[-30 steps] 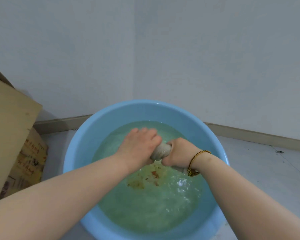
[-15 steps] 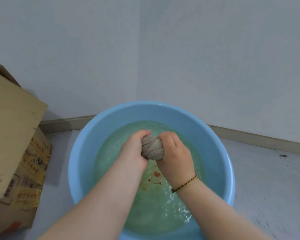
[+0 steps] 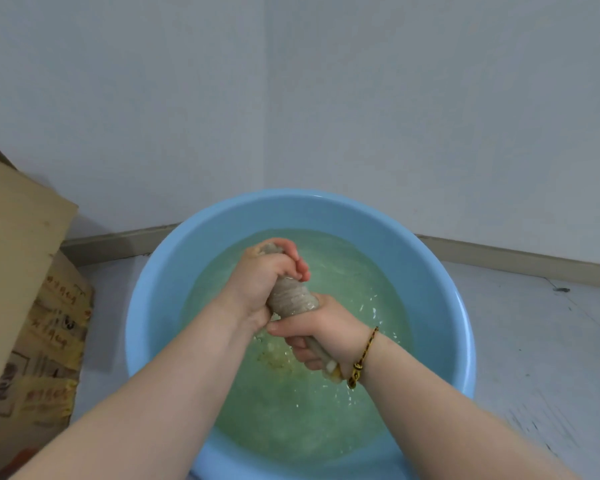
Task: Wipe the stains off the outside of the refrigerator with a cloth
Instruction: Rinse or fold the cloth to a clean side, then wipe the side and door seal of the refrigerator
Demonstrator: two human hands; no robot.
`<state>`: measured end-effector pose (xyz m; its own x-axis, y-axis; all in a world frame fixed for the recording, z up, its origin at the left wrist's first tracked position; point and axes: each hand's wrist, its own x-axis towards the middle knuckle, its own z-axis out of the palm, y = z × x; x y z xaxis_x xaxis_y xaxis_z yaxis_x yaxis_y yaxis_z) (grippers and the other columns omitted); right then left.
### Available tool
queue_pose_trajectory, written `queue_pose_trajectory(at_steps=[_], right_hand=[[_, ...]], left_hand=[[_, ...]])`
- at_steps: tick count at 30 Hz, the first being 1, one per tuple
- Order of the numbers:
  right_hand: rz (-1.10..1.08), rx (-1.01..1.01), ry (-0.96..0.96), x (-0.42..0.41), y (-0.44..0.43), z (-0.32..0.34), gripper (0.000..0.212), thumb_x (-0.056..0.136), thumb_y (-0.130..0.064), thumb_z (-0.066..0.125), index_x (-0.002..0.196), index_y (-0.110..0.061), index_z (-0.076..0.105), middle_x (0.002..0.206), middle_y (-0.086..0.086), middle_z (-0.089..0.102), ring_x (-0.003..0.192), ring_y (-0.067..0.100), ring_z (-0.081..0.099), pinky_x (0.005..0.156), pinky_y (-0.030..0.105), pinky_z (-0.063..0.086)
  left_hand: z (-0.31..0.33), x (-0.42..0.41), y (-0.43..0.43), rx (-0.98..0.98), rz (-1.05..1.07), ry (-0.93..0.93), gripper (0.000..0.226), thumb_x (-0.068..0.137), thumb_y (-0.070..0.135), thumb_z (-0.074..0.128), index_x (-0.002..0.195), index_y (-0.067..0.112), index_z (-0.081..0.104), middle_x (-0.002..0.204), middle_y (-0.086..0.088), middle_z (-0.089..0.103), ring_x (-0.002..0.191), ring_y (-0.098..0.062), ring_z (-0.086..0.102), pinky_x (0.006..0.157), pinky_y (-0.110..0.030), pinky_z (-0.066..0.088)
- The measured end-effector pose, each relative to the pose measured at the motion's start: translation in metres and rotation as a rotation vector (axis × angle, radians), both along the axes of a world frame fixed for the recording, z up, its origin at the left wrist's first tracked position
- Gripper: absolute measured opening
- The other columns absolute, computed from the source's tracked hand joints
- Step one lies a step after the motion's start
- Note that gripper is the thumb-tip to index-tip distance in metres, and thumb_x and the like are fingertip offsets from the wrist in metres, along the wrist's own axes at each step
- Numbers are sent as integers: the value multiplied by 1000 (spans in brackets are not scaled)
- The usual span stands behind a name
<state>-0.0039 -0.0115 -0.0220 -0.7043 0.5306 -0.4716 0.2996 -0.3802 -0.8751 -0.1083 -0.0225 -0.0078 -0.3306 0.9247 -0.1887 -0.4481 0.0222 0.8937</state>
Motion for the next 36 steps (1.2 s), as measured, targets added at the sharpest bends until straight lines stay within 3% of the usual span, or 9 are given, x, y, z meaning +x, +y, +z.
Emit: queue_pose_trajectory(at_steps=[5, 8, 14, 17, 23, 27, 29, 32, 36], right_hand=[[64, -140, 100, 0, 4, -3, 32, 63, -15, 57, 32, -19, 48, 34, -7, 35, 25, 3, 29, 31, 6, 20], [57, -156, 84, 2, 10, -5, 26, 65, -13, 58, 41, -18, 48, 35, -6, 36, 25, 4, 30, 30, 7, 22], [-275, 208, -23, 12, 39, 15, 21, 80, -4, 65, 70, -13, 48, 44, -3, 48, 29, 6, 41, 34, 16, 34], [-380, 445, -91, 10, 47, 51, 27, 77, -9, 68, 75, -25, 46, 58, -5, 51, 31, -1, 44, 34, 12, 36], [-222, 496, -55, 14, 43, 155, 46, 75, -11, 67, 91, -44, 38, 86, -19, 54, 70, -11, 55, 65, 7, 44], [-241, 418, -34, 27, 40, 248, 24, 85, -26, 61, 105, -36, 53, 112, -11, 58, 104, 3, 54, 82, 9, 43], [-429, 377, 31, 34, 46, 312, 19, 86, -25, 58, 105, -23, 60, 105, -6, 62, 92, 0, 58, 78, 12, 45], [-571, 474, 36, 39, 43, 401, 14, 85, -17, 61, 72, -23, 58, 68, -9, 58, 57, -8, 52, 59, 7, 43], [-547, 521, -11, 52, 21, 489, 15, 82, -15, 65, 74, -25, 57, 72, -6, 60, 69, 5, 55, 69, 19, 47]], left_hand=[[-3, -3, 1, 22, -127, -56, 29, 47, -6, 41, 35, 17, 54, 39, 2, 52, 38, -9, 54, 43, -11, 44], [-9, -3, 6, -27, -120, -53, 27, 58, -11, 48, 54, 15, 55, 44, 3, 57, 41, -8, 56, 46, -13, 46], [-1, -2, 16, -154, -78, -68, 27, 88, 18, 51, 116, 15, 51, 95, 3, 60, 90, -13, 56, 92, -32, 41], [27, 1, 17, -343, -46, 0, 31, 85, 42, 51, 107, 20, 53, 102, 3, 54, 95, -15, 52, 90, -32, 42], [158, -3, 27, -355, -16, -86, 11, 89, 21, 52, 82, 15, 58, 75, -1, 62, 71, -11, 57, 64, -19, 50], [253, -10, 25, -324, -119, 32, 9, 85, 5, 54, 89, 10, 60, 80, -5, 66, 67, -12, 62, 59, -17, 54], [311, -7, 23, -304, -187, 115, 26, 83, 1, 56, 108, 7, 56, 98, -9, 64, 76, -14, 62, 63, -17, 55], [387, 5, 16, -265, -197, 178, 37, 81, -3, 59, 116, 6, 51, 108, -12, 63, 87, -19, 63, 72, -23, 56], [469, 22, 7, -216, -156, 166, 23, 80, -7, 58, 96, 11, 58, 90, -10, 69, 87, -27, 64, 85, -38, 51]])
